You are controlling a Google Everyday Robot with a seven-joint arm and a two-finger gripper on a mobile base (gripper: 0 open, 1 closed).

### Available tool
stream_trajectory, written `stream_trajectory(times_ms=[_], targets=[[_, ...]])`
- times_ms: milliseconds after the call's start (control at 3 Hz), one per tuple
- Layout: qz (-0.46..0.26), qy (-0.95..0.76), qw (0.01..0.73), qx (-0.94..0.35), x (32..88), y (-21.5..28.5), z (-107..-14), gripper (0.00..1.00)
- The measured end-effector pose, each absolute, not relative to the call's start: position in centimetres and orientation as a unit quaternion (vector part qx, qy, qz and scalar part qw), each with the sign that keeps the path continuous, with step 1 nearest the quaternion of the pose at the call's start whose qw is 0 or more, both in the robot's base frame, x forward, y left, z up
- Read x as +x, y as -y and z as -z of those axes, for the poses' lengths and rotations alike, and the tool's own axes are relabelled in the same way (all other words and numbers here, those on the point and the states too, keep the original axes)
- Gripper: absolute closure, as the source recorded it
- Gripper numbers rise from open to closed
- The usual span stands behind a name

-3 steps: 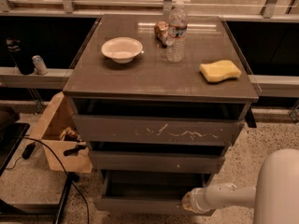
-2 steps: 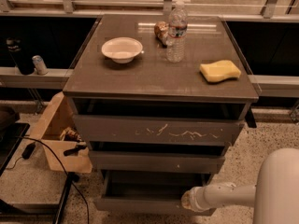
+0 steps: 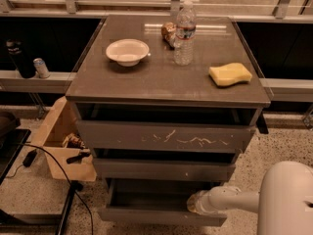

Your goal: Open bottom drawer

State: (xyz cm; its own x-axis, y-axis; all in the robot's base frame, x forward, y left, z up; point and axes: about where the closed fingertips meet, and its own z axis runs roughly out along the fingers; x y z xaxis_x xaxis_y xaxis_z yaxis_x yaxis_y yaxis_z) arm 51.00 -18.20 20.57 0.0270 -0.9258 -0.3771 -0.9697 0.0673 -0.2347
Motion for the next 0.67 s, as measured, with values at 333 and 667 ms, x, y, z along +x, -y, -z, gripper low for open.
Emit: stream_trajectory(times_ms=[333, 667], targets=[[-0.052, -0.697, 0.217, -0.681, 50.99, 18.24, -19.84, 1.0], [-0.053, -0.697, 0.217, -0.681, 50.99, 18.23, -19.83, 0.74]])
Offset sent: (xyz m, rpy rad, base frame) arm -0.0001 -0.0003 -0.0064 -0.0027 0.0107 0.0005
